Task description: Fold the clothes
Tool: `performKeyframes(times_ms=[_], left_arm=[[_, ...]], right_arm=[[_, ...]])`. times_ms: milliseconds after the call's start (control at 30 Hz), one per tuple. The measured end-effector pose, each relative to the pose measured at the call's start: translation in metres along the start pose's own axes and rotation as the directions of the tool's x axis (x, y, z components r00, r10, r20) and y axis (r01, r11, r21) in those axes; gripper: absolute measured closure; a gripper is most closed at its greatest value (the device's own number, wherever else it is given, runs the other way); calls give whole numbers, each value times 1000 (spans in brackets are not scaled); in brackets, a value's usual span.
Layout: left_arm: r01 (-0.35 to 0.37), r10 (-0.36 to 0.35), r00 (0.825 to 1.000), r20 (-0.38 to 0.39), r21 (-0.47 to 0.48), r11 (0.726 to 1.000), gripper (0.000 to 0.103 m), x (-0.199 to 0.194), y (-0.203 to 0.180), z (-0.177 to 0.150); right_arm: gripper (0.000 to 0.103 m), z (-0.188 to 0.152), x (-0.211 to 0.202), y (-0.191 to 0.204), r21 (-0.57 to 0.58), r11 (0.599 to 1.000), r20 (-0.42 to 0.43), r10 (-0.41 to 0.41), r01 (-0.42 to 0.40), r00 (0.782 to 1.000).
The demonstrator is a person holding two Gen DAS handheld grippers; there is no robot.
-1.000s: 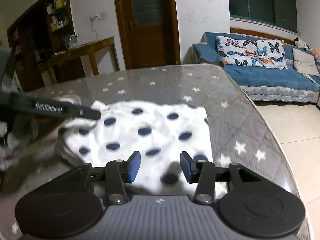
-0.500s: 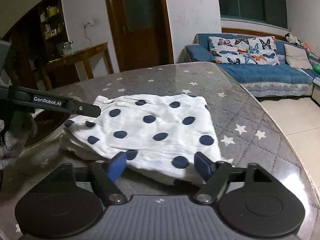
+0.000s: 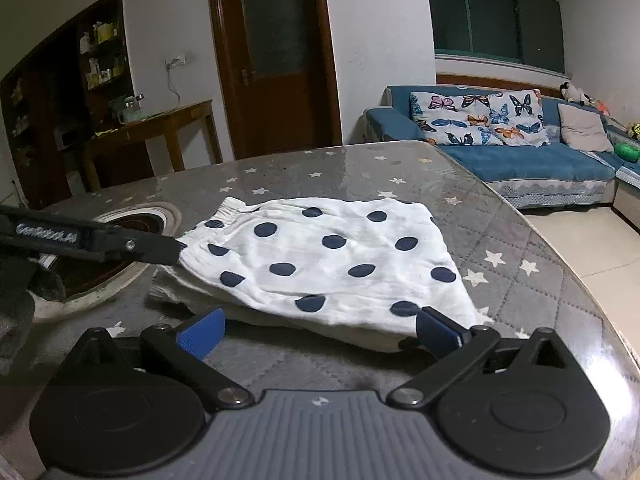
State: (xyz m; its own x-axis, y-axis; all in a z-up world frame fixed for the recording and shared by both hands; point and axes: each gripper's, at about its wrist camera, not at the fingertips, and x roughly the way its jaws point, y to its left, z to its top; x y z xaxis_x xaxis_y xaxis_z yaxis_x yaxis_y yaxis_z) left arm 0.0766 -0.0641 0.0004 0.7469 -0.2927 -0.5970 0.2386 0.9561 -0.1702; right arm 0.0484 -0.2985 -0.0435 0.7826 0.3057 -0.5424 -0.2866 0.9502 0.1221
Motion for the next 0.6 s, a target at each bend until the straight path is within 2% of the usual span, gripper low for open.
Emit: performKeyframes(times_ms=[200, 400, 600], left_arm=[[6, -6, 999, 48, 5, 1000, 0, -24, 1, -12], [28, -27, 998, 62, -5, 1000, 0, -39, 2, -25], [15, -15, 997, 78, 2, 1000, 0, -49, 0, -36]], right_arm=[[0, -5, -9, 7, 49, 998, 20, -48, 47, 999], [0, -11, -17, 15, 84, 995, 41, -65, 61, 997], [0, -16, -24, 23, 110, 992, 63, -70, 63, 996]])
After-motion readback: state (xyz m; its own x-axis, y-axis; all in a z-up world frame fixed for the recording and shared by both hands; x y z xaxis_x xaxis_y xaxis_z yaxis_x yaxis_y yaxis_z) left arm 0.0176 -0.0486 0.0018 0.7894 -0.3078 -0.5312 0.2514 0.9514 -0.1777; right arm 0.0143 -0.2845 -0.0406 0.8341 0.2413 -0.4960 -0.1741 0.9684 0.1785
